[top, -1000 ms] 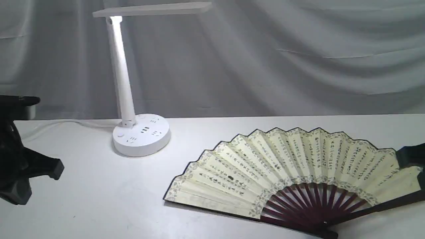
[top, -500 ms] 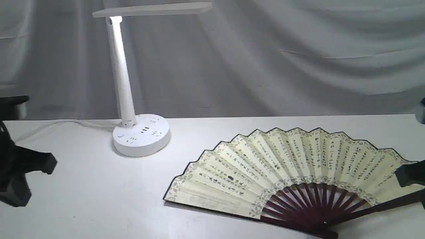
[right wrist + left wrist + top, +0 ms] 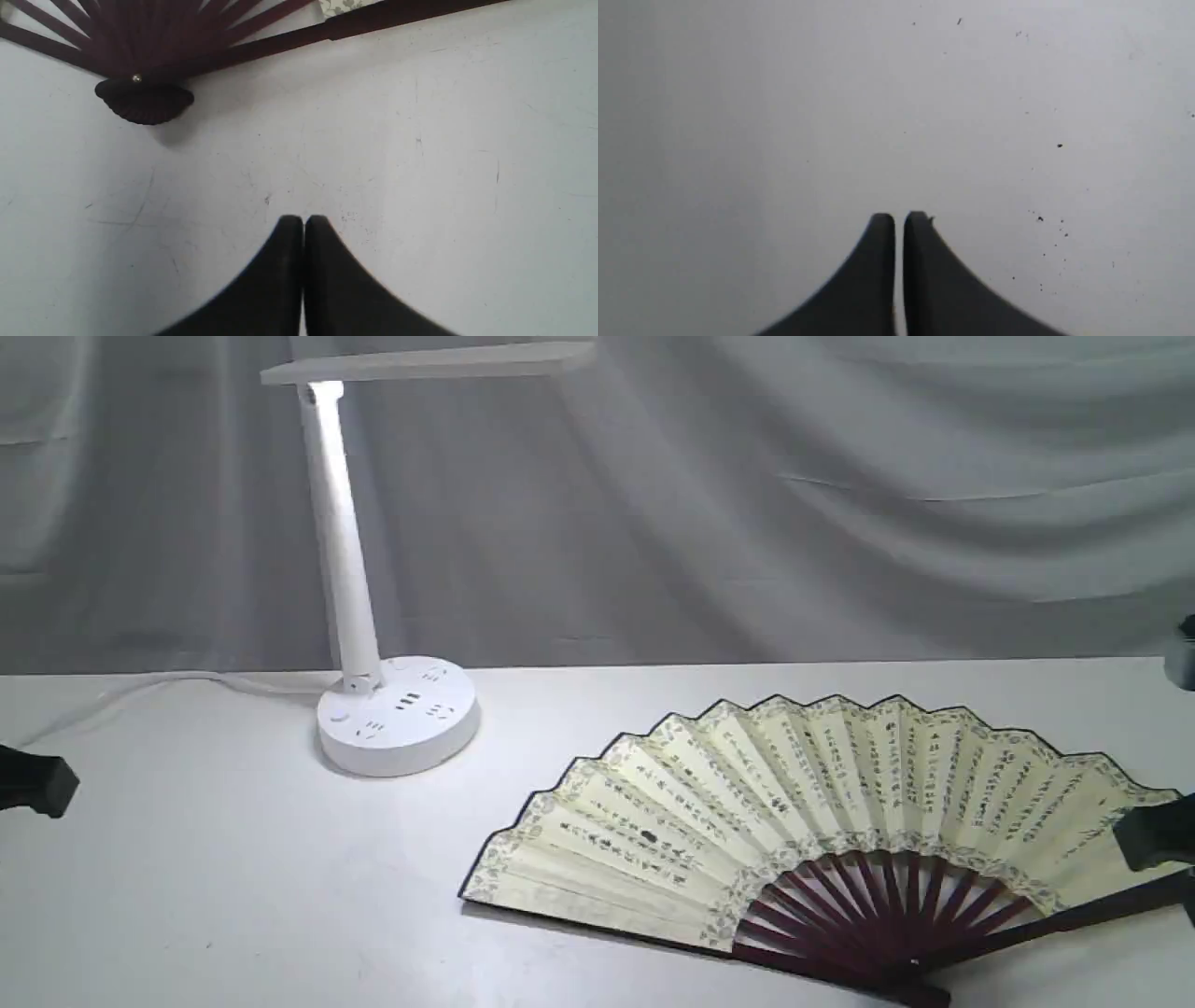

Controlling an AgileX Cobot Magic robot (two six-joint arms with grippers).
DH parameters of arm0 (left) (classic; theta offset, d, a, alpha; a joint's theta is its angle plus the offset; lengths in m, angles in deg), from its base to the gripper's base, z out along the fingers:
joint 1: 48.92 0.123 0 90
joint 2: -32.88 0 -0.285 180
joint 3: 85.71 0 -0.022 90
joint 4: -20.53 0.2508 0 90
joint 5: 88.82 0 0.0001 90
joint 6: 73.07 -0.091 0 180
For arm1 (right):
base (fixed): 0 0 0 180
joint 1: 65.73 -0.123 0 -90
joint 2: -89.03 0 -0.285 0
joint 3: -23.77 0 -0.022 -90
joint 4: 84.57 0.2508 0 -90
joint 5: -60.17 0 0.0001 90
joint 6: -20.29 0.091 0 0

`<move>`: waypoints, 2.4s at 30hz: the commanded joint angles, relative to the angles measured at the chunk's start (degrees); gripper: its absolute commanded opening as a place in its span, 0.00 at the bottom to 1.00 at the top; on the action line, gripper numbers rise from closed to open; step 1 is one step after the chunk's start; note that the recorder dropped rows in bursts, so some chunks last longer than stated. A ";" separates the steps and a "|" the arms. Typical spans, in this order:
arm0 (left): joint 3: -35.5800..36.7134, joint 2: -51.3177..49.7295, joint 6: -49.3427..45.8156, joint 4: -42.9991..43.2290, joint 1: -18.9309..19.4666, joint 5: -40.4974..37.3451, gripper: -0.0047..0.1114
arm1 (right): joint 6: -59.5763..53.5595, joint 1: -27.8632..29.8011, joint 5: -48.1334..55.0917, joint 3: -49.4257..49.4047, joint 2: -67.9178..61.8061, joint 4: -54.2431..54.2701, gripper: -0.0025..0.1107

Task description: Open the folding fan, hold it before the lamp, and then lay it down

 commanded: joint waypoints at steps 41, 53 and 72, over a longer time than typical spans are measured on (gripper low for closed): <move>16.81 62.15 -0.63 -2.04 0.20 -1.17 0.04 | 1.59 -3.95 9.78 -0.40 51.98 -3.23 0.02; 16.81 82.90 -0.93 -0.16 0.20 -6.27 0.04 | 7.19 -3.95 19.19 -0.40 71.37 -8.82 0.02; 16.68 86.66 -3.57 3.07 -4.97 -6.69 0.04 | 8.05 -4.11 19.19 -0.74 81.04 -14.95 0.02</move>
